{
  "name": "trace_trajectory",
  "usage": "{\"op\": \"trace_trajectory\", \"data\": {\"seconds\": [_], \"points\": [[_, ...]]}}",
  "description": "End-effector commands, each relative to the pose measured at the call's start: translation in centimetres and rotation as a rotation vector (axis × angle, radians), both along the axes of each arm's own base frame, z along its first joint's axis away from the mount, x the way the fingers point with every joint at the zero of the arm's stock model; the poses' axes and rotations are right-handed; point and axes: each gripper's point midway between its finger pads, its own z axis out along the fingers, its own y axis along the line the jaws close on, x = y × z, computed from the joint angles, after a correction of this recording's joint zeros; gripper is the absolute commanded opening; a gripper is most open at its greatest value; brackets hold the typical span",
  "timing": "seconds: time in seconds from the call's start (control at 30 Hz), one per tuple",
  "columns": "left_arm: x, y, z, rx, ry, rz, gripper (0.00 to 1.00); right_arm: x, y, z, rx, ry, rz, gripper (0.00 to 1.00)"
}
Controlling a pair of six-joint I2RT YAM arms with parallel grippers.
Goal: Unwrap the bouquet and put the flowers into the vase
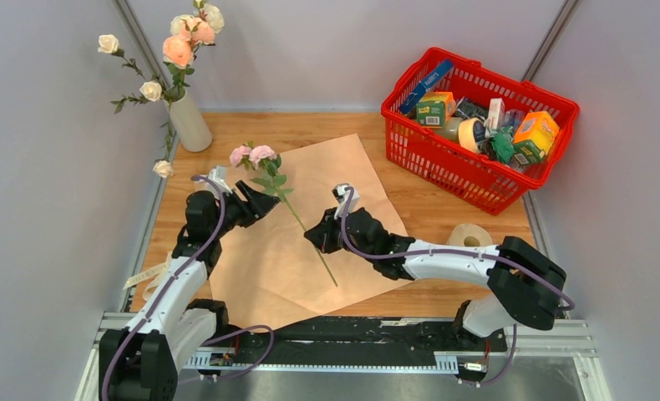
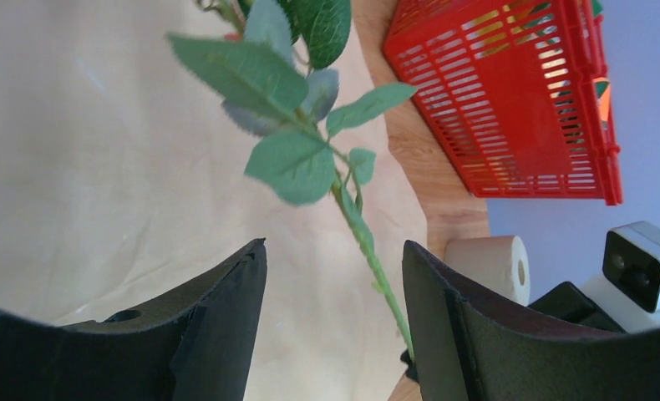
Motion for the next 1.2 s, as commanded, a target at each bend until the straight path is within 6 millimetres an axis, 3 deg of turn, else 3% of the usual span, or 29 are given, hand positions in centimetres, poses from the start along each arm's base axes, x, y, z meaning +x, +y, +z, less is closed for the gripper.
{"op": "trace_trajectory", "data": {"seconds": [0.0,0.2,0.3,0.37,0.4,0.43,0.47,0.53,0.6,0.73,0.93,1.17], "points": [[0.6,-1.4,3.5,-0.076,-0.14,-0.042,0.68,-1.7,1.6,6.0,0.196,-0.068,0.065,0.0],[0.4,-2.3,3.0,-0.116,-0.126,-0.052,0.62,-3.5,2.1,7.0,0.228,-0.078,0.109,0.0],[0.2,-2.2,3.3,-0.142,-0.139,-0.037,0.48,-3.8,2.0,6.8,0.223,-0.08,0.105,0.0],[0.1,-2.0,3.4,-0.139,-0.142,-0.025,0.33,-4.0,2.0,6.5,0.215,-0.076,0.107,0.0],[0.0,-1.9,3.6,-0.135,-0.15,-0.023,0.15,-4.0,2.0,6.2,0.205,-0.07,0.102,0.0],[0.1,-1.8,3.8,-0.132,-0.153,-0.012,0.06,-3.9,2.0,5.6,0.189,-0.063,0.099,0.0],[0.0,-1.6,3.9,-0.125,-0.154,-0.004,0.0,-3.9,2.0,5.6,0.183,-0.063,0.101,0.0],[0.0,-1.4,4.4,-0.106,-0.177,0.0,0.0,-4.2,2.0,5.3,0.175,-0.072,0.121,0.02],[0.4,-1.0,5.1,-0.063,-0.204,0.014,0.0,-4.3,1.9,5.4,0.179,-0.079,0.127,0.14],[1.5,0.2,6.9,0.082,-0.277,0.039,0.0,-4.2,1.0,5.8,0.167,-0.104,0.105,0.47],[3.0,3.2,13.0,0.278,-0.5,0.172,0.0,-3.2,-1.4,5.9,0.069,-0.156,0.033,0.98],[5.3,8.6,23.6,0.632,-0.761,0.416,0.0,-2.8,-4.7,6.3,0.031,-0.214,-0.042,1.0]]}}
